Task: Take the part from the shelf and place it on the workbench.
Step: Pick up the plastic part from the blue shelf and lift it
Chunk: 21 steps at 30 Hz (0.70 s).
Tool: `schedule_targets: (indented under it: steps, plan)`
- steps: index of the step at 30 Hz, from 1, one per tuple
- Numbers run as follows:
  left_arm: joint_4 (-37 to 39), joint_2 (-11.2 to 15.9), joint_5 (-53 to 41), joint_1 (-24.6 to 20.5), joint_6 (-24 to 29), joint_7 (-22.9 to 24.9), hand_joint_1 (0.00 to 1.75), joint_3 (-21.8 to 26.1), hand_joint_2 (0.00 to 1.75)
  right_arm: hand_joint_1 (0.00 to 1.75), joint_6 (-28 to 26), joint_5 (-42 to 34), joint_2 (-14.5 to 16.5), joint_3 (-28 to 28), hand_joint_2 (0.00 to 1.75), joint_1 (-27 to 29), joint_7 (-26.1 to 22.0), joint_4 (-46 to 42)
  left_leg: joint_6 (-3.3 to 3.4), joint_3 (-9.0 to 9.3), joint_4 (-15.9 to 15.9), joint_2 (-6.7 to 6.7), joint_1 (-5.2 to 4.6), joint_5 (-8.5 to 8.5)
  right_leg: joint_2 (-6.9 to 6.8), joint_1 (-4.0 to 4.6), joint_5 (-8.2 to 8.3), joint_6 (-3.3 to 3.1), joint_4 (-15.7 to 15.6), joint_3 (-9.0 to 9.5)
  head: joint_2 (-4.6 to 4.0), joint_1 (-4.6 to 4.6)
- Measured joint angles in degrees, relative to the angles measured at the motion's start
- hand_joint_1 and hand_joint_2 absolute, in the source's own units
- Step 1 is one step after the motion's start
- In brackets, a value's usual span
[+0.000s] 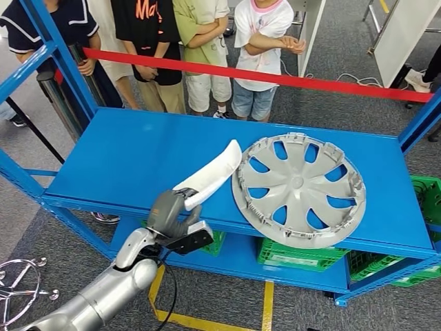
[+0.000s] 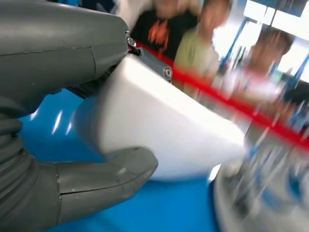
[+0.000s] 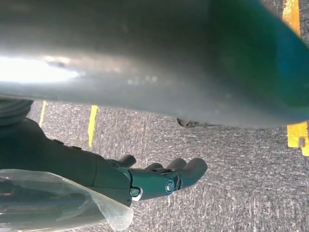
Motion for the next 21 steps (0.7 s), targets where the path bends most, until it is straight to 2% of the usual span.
schedule_targets:
  steps: [4, 11, 14, 18, 21]
  plan:
    - [-3.3, 0.0, -2.7, 1.6, 6.6, -3.7, 1.75, 0.9, 1.75, 0.00, -0.3, 0.5, 0.0, 0.0, 0.00, 0.0, 0.0, 0.0, 0.00, -0.02, 0.0, 0.00, 0.00, 0.00, 0.00, 0.00, -0.01, 0.00, 0.0, -0.03, 0.00, 0.00]
    - [-6.7, -0.2, -4.0, 3.0, 7.6, -5.0, 1.75, 2.3, 1.75, 0.00, -0.4, 0.6, 0.0, 0.0, 0.00, -0.1, 0.0, 0.0, 0.00, -0.04, 0.0, 0.00, 0.00, -0.01, 0.00, 0.00, -0.01, 0.00, 0.0, -0.04, 0.00, 0.00]
    - [-9.2, -1.3, -7.3, 4.6, 7.6, -10.5, 1.75, 5.0, 1.75, 0.00, -0.5, 0.9, 0.0, 0.0, 0.00, -0.1, 0.1, 0.0, 0.00, -0.04, 0.0, 0.00, 0.00, 0.00, 0.00, 0.00, -0.01, 0.00, 0.0, -0.04, 0.00, -0.01]
    - [-14.7, -4.6, -11.3, 6.9, 7.7, -19.3, 1.75, 10.6, 1.75, 0.00, -0.7, 1.2, 0.0, 0.0, 0.00, -0.2, 0.1, 0.0, 0.00, -0.04, 0.0, 0.00, -0.02, -0.01, 0.01, 0.00, -0.01, 0.00, 0.0, -0.04, 0.00, 0.00]
    - [-18.6, -6.8, -12.6, 8.1, 7.7, -23.4, 1.75, 14.3, 1.75, 0.00, -0.8, 1.5, 0.0, 0.0, 0.00, -0.3, 0.2, 0.0, 0.00, -0.05, 0.0, 0.00, -0.02, -0.01, 0.00, -0.01, -0.01, 0.00, 0.0, -0.05, 0.00, 0.00]
